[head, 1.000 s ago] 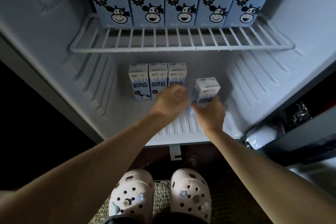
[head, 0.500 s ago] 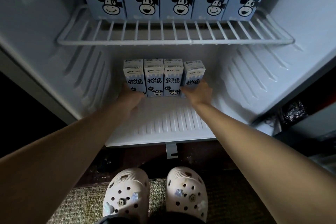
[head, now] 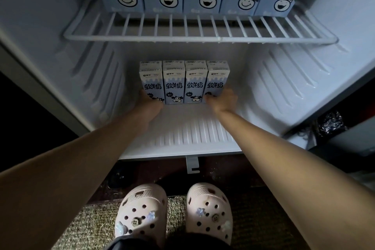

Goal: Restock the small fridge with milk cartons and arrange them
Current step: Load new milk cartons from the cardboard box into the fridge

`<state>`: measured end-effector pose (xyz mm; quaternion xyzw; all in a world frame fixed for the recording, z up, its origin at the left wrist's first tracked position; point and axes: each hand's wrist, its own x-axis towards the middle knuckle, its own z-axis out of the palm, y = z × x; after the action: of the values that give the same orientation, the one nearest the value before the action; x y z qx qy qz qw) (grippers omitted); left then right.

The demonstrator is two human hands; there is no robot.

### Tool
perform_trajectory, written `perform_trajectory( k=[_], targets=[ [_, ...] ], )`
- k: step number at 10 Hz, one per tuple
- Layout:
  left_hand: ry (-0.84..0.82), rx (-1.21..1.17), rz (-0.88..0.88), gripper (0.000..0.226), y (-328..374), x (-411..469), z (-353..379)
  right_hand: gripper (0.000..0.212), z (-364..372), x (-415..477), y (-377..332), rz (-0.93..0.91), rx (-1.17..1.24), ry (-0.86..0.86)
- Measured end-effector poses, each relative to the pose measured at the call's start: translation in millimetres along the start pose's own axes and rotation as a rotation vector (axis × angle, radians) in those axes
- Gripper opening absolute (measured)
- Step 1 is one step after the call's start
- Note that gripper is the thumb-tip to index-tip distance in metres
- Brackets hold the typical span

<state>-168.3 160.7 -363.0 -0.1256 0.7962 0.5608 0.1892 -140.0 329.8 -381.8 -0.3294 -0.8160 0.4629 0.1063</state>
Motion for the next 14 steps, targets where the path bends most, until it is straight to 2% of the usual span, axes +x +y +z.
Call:
perform_trajectory(
  k=[3, 5, 6, 7, 9, 11, 13, 14],
  targets=[
    [0.018, 0.104, 0.017, 0.058, -2.3, -9.6, 4.9, 0.036, -0.4, 1.0, 2.6, 0.039, 0.049, -0.013],
    [-0.006, 0.132, -0.041, 0.073, -3.2, -23.8, 5.7, 0.022, -19.8, -20.0, -5.7, 0.060, -0.151, -0.178],
    [-0.052, 0.201, -0.001, 0.062, 7.2, -43.5, 4.8, 0.011, -33.1, -37.8, -15.2, 0.057, -0.234, -0.201],
    [-0.033, 0.248, 0.119, 0.059, 37.3, -93.8, -3.4, 0.012, -57.9, -72.4, -33.7, -0.045, -0.302, -0.204],
    [0.013, 0.416, 0.293, 0.029, 87.7, -194.9, -21.6, 0.024, -125.3, -160.6, -77.2, -0.263, -0.316, -0.102],
    [-0.118, 0.536, 0.532, 0.043, 116.6, -314.8, -38.5, 0.025, -215.5, -258.6, -106.4, -0.310, -0.290, 0.036],
    [-0.211, 0.641, 0.703, 0.026, 108.3, -429.9, -24.0, 0.023, -310.8, -355.9, -69.1, -0.333, -0.381, 0.209],
    [-0.328, 0.709, 0.751, 0.029, 83.7, -480.3, 5.3, 0.023, -344.2, -399.9, -21.0, -0.247, -0.429, 0.226]
  ],
)
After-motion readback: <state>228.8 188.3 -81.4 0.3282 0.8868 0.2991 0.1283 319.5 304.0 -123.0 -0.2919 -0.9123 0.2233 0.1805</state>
